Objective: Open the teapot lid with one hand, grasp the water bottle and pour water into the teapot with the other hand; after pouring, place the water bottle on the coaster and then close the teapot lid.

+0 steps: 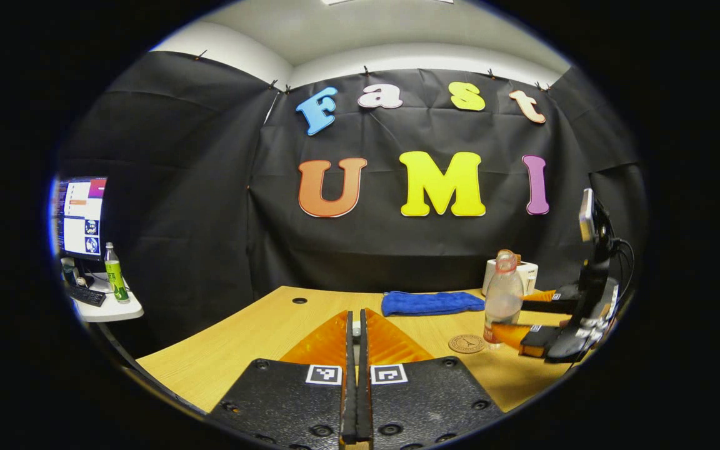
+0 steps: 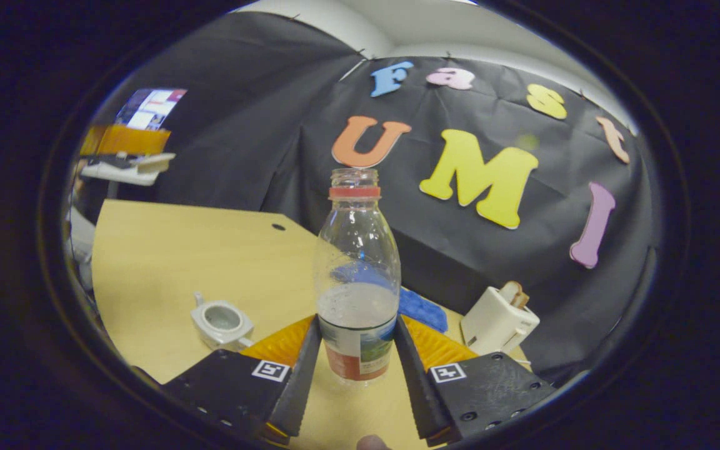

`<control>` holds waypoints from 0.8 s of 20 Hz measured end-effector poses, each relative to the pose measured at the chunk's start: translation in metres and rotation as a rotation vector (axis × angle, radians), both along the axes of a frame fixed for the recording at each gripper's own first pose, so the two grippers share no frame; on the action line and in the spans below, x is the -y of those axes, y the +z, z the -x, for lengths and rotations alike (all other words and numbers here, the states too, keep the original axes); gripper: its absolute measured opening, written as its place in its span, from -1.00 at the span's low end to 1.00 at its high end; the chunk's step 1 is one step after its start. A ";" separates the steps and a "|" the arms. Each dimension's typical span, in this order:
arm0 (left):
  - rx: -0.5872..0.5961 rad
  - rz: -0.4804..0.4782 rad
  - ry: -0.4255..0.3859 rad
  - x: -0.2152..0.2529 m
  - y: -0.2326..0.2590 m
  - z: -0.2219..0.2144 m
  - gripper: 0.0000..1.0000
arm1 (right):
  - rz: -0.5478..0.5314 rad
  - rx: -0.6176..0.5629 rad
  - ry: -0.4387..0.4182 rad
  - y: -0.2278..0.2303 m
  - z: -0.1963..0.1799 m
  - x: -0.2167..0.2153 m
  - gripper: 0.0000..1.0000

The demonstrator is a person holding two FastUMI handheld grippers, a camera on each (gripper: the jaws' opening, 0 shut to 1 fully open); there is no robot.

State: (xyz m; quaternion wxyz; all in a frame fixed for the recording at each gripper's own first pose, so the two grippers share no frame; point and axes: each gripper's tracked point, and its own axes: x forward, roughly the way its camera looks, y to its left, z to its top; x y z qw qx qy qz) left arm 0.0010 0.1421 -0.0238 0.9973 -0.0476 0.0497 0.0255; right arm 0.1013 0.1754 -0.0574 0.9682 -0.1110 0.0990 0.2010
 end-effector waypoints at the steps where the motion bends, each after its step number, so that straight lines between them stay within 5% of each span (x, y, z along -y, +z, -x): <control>1: -0.003 -0.002 -0.005 0.002 0.000 0.000 -0.94 | -0.067 -0.020 -0.007 0.006 -0.007 0.005 0.36; 5: -0.013 -0.014 -0.009 0.006 -0.004 -0.004 -0.94 | -0.226 -0.073 -0.036 0.020 -0.048 0.017 0.34; 16: -0.026 -0.014 0.040 -0.013 -0.011 -0.004 -0.94 | -0.258 -0.214 -0.071 -0.056 -0.105 0.002 0.33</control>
